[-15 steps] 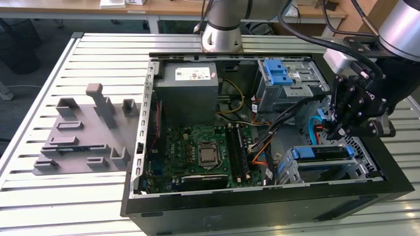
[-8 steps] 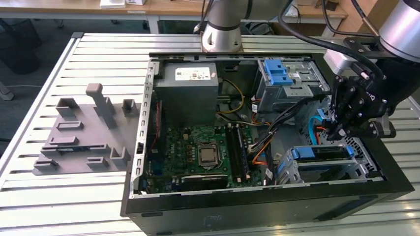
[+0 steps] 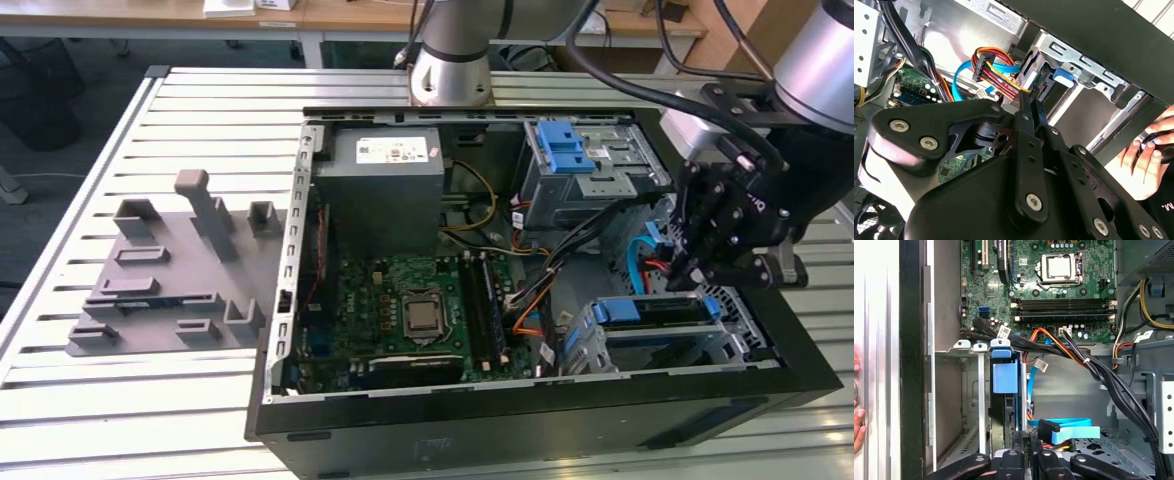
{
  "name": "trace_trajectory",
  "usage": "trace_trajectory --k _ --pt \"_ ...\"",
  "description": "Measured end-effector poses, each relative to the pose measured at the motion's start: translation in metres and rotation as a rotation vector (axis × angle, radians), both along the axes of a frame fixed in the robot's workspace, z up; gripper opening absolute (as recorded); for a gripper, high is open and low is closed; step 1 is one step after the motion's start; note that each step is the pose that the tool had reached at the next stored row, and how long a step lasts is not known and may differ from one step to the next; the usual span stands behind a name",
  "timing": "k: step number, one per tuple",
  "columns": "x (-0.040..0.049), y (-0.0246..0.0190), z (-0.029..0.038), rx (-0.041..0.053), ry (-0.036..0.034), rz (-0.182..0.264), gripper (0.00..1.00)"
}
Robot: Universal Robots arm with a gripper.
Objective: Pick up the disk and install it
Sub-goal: 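Insert the first disk wire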
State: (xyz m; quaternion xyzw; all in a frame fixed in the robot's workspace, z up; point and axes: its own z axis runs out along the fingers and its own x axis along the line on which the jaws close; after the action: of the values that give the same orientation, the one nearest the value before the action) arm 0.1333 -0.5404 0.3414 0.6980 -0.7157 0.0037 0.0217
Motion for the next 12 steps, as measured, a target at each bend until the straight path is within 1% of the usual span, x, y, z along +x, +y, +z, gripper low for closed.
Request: trace_trajectory --k 8,12 --pt "0.0000 -0.0059 -0.0026 0.0001 0.0000 0.000 0.16" --pt "0.0001 -0.0064 -0.0036 -0.0002 0.0000 0.000 0.16"
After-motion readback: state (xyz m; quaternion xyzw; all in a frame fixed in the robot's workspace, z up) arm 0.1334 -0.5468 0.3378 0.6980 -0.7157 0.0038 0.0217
